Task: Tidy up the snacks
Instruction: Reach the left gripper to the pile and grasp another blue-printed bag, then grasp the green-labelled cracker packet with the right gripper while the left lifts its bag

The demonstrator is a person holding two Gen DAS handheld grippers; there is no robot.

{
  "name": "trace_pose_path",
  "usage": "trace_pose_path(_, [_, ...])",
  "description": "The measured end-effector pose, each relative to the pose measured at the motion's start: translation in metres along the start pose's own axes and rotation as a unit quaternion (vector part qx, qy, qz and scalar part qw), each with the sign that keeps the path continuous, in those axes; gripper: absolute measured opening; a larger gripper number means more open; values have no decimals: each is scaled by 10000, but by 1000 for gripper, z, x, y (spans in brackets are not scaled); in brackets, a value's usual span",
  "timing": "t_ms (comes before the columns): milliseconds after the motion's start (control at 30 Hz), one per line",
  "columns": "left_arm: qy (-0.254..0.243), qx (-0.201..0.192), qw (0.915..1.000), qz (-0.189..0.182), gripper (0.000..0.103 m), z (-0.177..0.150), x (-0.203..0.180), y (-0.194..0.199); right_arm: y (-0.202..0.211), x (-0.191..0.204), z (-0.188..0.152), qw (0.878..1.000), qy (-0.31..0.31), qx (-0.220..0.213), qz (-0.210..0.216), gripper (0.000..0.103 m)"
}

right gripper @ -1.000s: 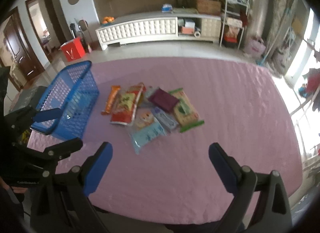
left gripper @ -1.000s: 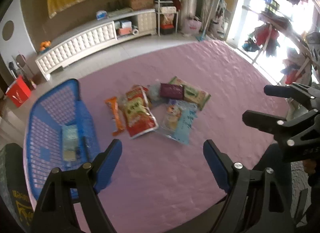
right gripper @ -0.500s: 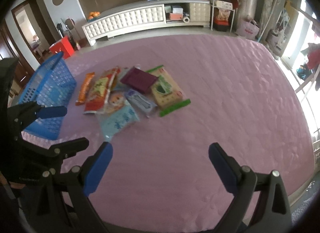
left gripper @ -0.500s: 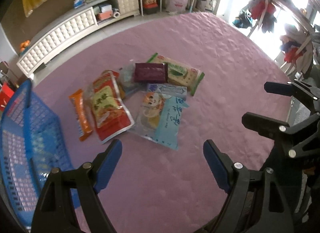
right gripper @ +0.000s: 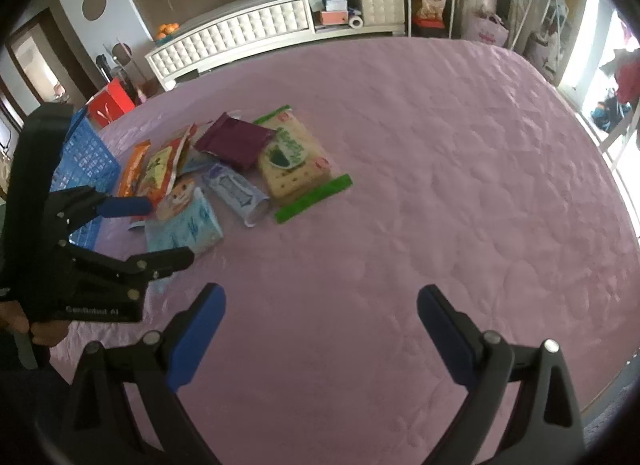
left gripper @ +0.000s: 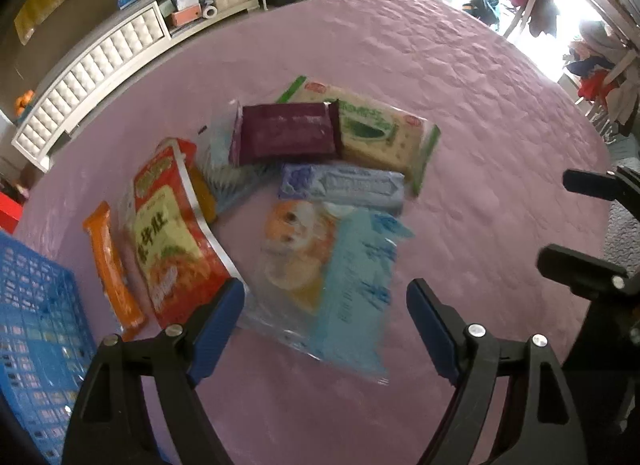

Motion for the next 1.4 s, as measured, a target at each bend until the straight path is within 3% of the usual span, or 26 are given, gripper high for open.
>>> trace_pose_path(233, [112, 267, 9995, -101, 82, 3, 2, -25, -5, -6, -2, 9999, -78, 65, 42, 98])
trace_pose_path(300, [90, 196, 9998, -30, 81, 3, 1, -25, -6, -6, -3, 9999, -93, 78, 33, 98])
trace_pose_path(367, [54, 80, 10000, -13, 67, 3, -1, -23, -5, -8, -4, 9999, -110, 89, 22, 98])
trace_pose_path(633, [47, -134, 9999, -76, 65, -7, -8, -7, -2, -2, 2, 10000, 75, 64, 13, 98])
trace_pose_path(833, [398, -506, 9979, -37, 65, -11, 2, 26, -8, 5, 23, 9988, 480, 17, -41, 98])
trace_pose_path(1000, [443, -850, 9949, 306, 65, -14, 14, 48, -29, -2, 53, 9966, 799, 17, -198, 98])
trace_pose_path(1133, [595, -842, 9933, 519, 65, -10, 28, 50, -46, 3, 76, 9945, 1039, 68, -100, 98])
trace_pose_path(1233, [681, -896, 9909, 737, 65, -7, 39, 50, -58, 12, 87, 9894, 1422, 141, -252, 98])
trace_pose_path(1400, [1107, -932, 9876, 611, 65, -6, 52, 48, -81, 21, 94, 9852, 1674, 363, -90, 98])
Point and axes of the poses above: each gripper's, at about its wrist camera, not at the fingertips, and y roughly against the way its jaws point, x to its left, z to its top, the point moved 6 cm from there along -y, roughly the way its jaws point, and after that the axes turned 2 degrees about y, right-handed, at the moved point
